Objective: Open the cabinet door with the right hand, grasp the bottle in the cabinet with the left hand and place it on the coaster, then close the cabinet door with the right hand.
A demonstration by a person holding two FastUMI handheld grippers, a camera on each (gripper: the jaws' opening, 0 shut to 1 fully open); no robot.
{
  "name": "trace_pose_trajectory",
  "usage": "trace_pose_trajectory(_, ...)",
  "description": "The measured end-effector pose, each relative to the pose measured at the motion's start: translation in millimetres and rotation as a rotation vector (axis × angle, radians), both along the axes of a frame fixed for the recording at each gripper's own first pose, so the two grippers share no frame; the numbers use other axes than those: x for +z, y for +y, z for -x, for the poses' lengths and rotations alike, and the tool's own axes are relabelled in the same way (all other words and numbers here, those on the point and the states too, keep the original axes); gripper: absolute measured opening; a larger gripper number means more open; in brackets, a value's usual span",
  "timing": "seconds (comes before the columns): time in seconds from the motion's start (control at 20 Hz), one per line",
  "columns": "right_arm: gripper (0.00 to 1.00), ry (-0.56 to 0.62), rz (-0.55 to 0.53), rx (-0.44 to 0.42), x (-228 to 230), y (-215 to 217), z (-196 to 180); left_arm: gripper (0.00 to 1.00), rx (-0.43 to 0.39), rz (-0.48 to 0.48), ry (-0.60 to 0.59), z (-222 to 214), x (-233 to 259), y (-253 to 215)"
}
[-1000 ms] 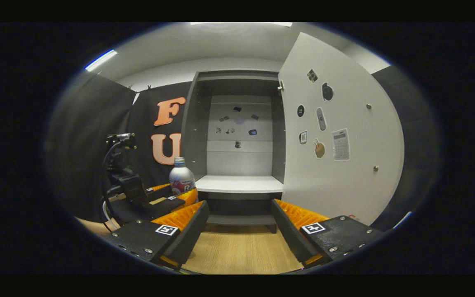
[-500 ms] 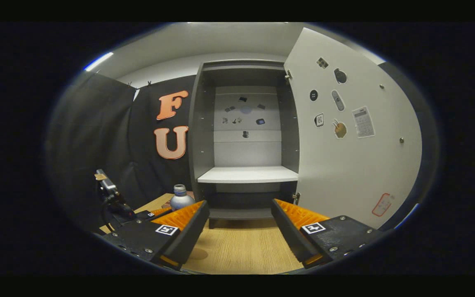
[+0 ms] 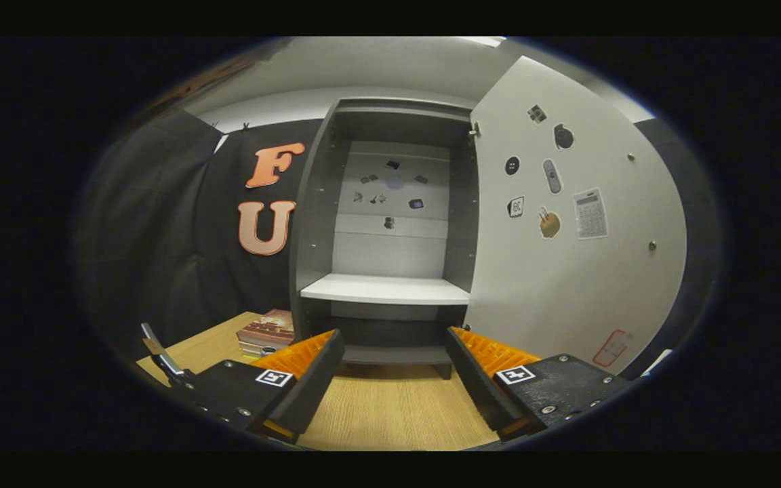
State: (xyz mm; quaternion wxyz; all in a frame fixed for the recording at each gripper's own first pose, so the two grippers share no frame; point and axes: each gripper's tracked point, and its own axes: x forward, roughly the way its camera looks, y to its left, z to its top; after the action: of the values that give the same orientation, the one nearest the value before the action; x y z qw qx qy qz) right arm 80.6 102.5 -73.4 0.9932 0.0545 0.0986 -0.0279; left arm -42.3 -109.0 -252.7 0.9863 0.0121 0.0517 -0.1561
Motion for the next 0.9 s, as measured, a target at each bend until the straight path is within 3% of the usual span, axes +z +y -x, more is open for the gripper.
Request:
trace_pose_trajectory(0.2,0.93,0.042,-0.014,0.022,-13.1,14.4,-5.6,0.8,0.029,0.021,0.062,4.3,-24.4,5.8)
trace_pose_trajectory(0.5,0.93,0.049,-0.036,0.008,-12.7,13.4,-11.3,0.79,0.007,0.01,0.125,20.8,-49.4,6.5)
trace_pose_trajectory(0.9,0.93,0.066,-0.039,0.024,-16.5,20.1,-13.2,0.84,0.03,0.041,0.155,30.4,-48.1,7.0)
